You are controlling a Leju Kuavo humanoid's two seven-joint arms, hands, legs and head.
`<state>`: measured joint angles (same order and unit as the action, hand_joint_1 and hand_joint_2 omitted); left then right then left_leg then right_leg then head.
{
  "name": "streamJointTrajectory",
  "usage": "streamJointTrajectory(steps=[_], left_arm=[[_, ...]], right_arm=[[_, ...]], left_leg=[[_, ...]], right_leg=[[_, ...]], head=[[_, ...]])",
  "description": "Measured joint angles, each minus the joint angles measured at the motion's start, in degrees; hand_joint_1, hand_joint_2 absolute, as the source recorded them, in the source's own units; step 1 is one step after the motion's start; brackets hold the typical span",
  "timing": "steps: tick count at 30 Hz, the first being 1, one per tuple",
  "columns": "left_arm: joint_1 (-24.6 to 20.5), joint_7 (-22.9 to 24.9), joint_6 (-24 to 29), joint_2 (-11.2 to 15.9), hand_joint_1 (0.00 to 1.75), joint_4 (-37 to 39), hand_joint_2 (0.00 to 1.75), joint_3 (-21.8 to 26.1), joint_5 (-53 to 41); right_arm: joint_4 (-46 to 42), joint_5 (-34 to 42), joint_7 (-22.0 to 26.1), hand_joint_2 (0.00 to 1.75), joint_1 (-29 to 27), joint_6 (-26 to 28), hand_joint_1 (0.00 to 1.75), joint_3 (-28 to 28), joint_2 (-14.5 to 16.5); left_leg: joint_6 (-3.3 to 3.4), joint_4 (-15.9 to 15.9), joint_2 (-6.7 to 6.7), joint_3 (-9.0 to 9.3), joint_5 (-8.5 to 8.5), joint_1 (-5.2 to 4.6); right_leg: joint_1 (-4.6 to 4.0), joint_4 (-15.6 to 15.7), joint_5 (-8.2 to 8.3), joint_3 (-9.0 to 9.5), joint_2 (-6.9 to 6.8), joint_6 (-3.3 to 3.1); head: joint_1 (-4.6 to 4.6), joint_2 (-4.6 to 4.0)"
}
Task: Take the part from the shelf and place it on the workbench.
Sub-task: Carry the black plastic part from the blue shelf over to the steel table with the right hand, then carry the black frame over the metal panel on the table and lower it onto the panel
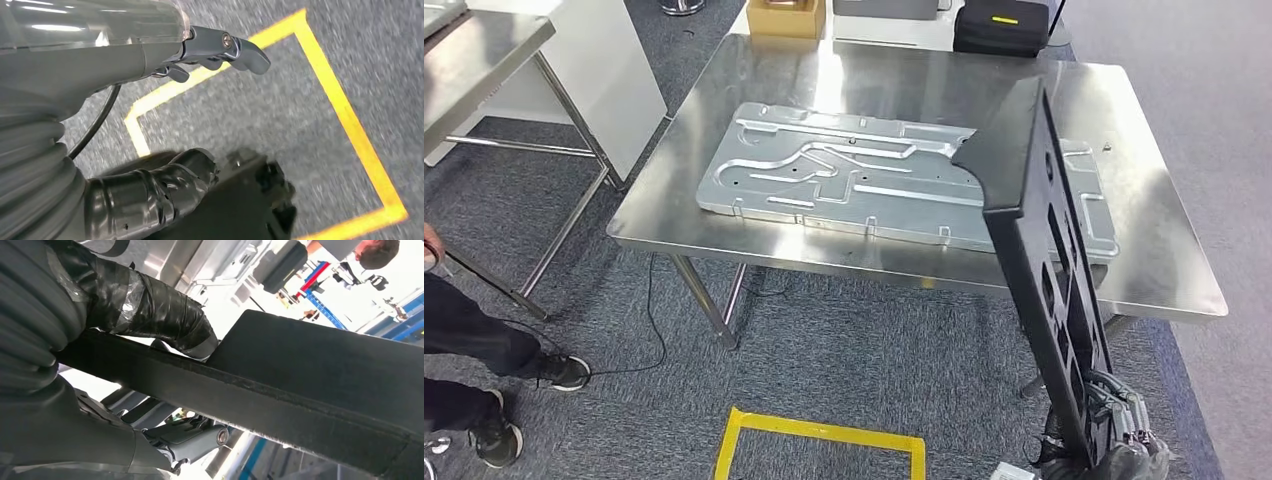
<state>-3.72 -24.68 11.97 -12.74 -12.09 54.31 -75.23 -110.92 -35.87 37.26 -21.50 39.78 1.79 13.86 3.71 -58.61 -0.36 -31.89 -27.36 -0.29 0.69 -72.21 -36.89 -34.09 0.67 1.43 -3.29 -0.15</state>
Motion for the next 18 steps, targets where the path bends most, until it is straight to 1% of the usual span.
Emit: streamJointTrajectory(steps=[1,2,3,4,5,6,7,8,9,10,11,12,13,15,16,17,18], left_arm=[[0.0,0.0,0.0,0.0,0.00,0.0,1.75,0.0,-0.1],[0.1,0.0,0.0,0.0,0.00,0.0,1.75,0.0,-0.2],[0.2,0.0,0.0,0.0,0.00,0.0,1.75,0.0,-0.3],[0.2,0.0,0.0,0.0,0.00,0.0,1.75,0.0,-0.4],[0.3,0.0,0.0,0.0,0.00,0.0,1.75,0.0,-0.4],[0.2,0.0,0.0,0.0,0.00,0.0,1.75,-0.1,-0.5],[0.2,0.1,0.0,0.0,0.00,0.1,1.75,-0.1,-0.5],[0.1,0.1,0.0,0.0,0.00,0.1,1.75,-0.1,-0.5],[0.0,0.1,0.0,0.0,0.00,0.1,1.75,-0.1,-0.5],[-0.1,0.1,0.0,0.0,0.00,0.1,1.75,-0.1,-0.6],[-0.2,0.2,0.0,0.0,0.00,0.1,1.75,-0.1,-0.6],[-0.2,0.2,0.0,0.0,0.00,0.1,1.75,-0.1,-0.6],[-0.3,0.2,0.0,0.0,0.00,0.1,1.75,-0.1,-0.7],[-0.2,0.2,-0.1,0.0,0.00,0.1,1.75,-0.2,-0.8],[-0.2,0.2,-0.1,0.0,0.00,0.1,1.75,-0.2,-0.8],[-0.1,0.2,-0.1,0.0,0.00,0.1,1.75,-0.2,-0.8],[0.0,0.2,-0.1,0.0,0.00,0.1,1.75,-0.2,-0.9]], right_arm=[[-0.1,0.1,0.3,1.75,0.0,0.0,1.75,0.2,0.0],[-0.2,0.2,0.5,1.75,0.0,0.0,1.75,0.4,0.0],[-0.3,0.3,0.7,1.75,0.0,0.0,1.75,0.6,0.0],[-0.5,0.3,0.9,1.75,0.0,0.0,1.75,0.8,0.0],[-0.7,0.3,1.0,1.75,0.1,0.0,1.75,0.9,0.0],[-0.8,0.3,1.1,1.75,0.1,0.0,1.75,1.0,0.0],[-1.0,0.3,1.2,1.75,0.2,0.0,1.75,1.0,0.0],[-1.1,0.2,1.2,1.75,0.3,0.0,1.75,1.1,0.0],[-1.3,0.2,1.3,1.75,0.3,0.0,1.75,1.2,0.0],[-1.5,0.1,1.4,1.75,0.4,0.0,1.75,1.2,0.0],[-1.7,0.1,1.4,1.75,0.4,0.0,1.75,1.2,0.0],[-1.9,0.0,1.6,1.75,0.6,0.0,1.75,1.2,0.0],[-2.0,0.0,1.8,1.75,0.7,0.0,1.75,1.2,0.0],[-2.3,0.0,2.2,1.75,0.9,0.0,1.75,1.3,0.0],[-2.4,0.1,2.3,1.75,1.0,0.0,1.75,1.3,0.0],[-2.4,0.1,2.4,1.75,1.0,0.0,1.75,1.3,0.0],[-2.5,0.1,2.4,1.75,1.0,0.0,1.75,1.3,0.0]], left_leg=[[-0.03,0.0,-0.01,0.53,-0.52,0.02],[-0.12,0.0,-0.03,1.21,-1.09,0.06],[-0.26,0.0,-0.05,2.00,-1.69,0.13],[-0.46,0.0,-0.06,2.75,-2.35,0.22],[-0.73,0.0,-0.08,3.58,-3.04,0.26],[-1.03,0.0,-0.10,4.15,-3.60,0.28],[-1.40,0.1,-0.10,4.44,-4.11,0.26],[-1.77,0.0,-0.09,4.80,-4.34,0.23],[-2.15,-0.1,-0.07,4.97,-4.36,0.22],[-2.48,-0.4,-0.02,5.08,-4.40,0.24],[-2.75,-1.5,0.02,4.96,-4.39,0.30],[-2.98,-3.3,0.02,4.13,-4.77,0.37],[-3.17,-6.1,0.04,2.57,-5.67,0.45],[-3.46,-12.6,0.04,-1.80,-8.38,0.52],[-3.52,-14.8,0.04,-3.76,-9.32,0.53],[-3.49,-15.3,0.04,-4.95,-9.13,0.54],[-3.36,-14.0,0.04,-5.26,-7.65,0.54]], right_leg=[[0.11,-1.6,-0.98,-1.89,-0.02,0.19],[0.21,-1.6,-0.97,-3.07,-0.06,0.31],[0.27,0.0,0.39,-3.43,-0.12,0.34],[0.30,3.1,3.18,-3.14,-0.21,0.27],[0.25,6.3,6.33,-2.77,-0.33,0.13],[0.08,8.9,8.39,-2.42,-0.47,-0.16],[-0.08,10.5,9.94,-2.15,-0.58,-0.55],[-0.24,11.0,10.22,-2.08,-0.58,-1.00],[-0.33,11.3,9.98,-1.78,-0.52,-1.47],[-0.25,11.5,10.21,-1.28,-0.44,-1.90],[-0.19,11.8,10.04,-0.73,-0.39,-2.31],[-0.15,12.1,9.84,-0.11,-0.42,-2.71],[-0.12,12.3,9.57,0.42,-0.48,-3.03],[-0.23,12.4,8.91,1.16,-0.54,-3.41],[-0.31,12.4,8.52,1.54,-0.51,-3.45],[-0.39,12.4,8.10,2.04,-0.46,-3.47],[-0.46,12.4,7.67,2.63,-0.41,-3.44]], head=[[0.00,0.00],[0.00,0.00],[0.00,0.00],[-0.01,0.00],[-0.01,0.00],[-0.03,0.00],[-0.02,0.00],[-0.01,0.00],[0.00,0.00],[0.03,0.00],[0.03,0.00],[0.04,0.00],[0.04,0.00],[0.05,0.00],[0.05,0.00],[0.05,0.00],[0.05,0.00]])
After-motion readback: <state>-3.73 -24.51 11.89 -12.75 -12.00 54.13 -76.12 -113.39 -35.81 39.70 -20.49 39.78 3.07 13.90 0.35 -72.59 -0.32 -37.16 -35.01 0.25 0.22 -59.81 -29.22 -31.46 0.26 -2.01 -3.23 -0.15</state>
